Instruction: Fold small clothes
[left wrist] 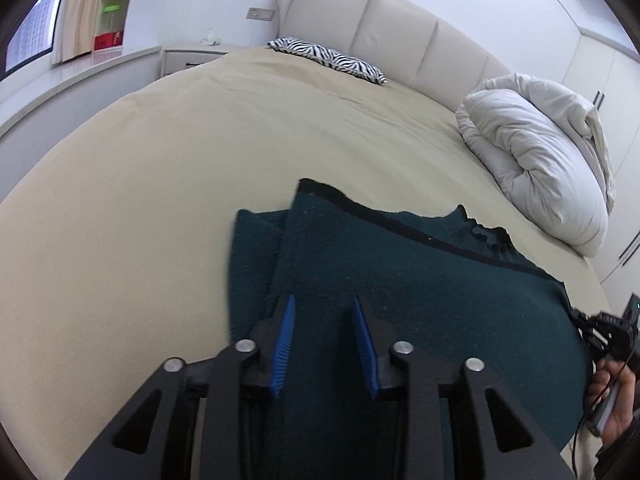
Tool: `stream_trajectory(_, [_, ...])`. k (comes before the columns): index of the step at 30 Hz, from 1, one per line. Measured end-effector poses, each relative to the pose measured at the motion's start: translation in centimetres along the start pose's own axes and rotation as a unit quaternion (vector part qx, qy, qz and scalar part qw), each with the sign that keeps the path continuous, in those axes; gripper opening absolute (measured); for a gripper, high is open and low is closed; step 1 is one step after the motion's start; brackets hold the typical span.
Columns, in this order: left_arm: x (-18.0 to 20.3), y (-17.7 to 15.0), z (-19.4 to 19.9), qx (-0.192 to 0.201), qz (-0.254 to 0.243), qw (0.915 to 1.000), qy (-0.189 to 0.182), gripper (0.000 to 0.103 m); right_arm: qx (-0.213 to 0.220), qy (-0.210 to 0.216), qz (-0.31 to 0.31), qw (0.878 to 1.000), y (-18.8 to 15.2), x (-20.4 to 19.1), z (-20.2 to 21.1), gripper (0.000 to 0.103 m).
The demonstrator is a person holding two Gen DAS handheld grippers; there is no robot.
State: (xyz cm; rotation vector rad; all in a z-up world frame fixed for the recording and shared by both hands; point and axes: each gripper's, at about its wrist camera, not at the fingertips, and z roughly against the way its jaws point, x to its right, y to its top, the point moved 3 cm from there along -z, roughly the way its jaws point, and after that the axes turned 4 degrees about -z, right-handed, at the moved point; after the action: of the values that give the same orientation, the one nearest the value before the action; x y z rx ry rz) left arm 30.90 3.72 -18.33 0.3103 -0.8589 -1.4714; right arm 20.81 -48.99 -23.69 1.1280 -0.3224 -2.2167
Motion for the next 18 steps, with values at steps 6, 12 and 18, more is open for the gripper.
stream_trajectory(6, [0.6, -2.2, 4.4, 0.016, 0.015, 0.9995, 0.023, 0.053, 0.023, -0.02, 0.035, 0.999, -2.8, -2.1, 5.1, 0.019])
stream_trajectory(12, [4.9, -5.8, 7.4, 0.009, -0.044, 0.999, 0.0, 0.057, -0.143, 0.124, 0.136, 0.972, -15.1, -12.6, 3.4, 0.036])
stream_trajectory(18, [-0.7, -6.9, 7.0, -0.026, 0.01, 0.9996, 0.009, 0.028, -0.219, 0.151, 0.121, 0.956, -20.0, -12.6, -0.7, 0.028])
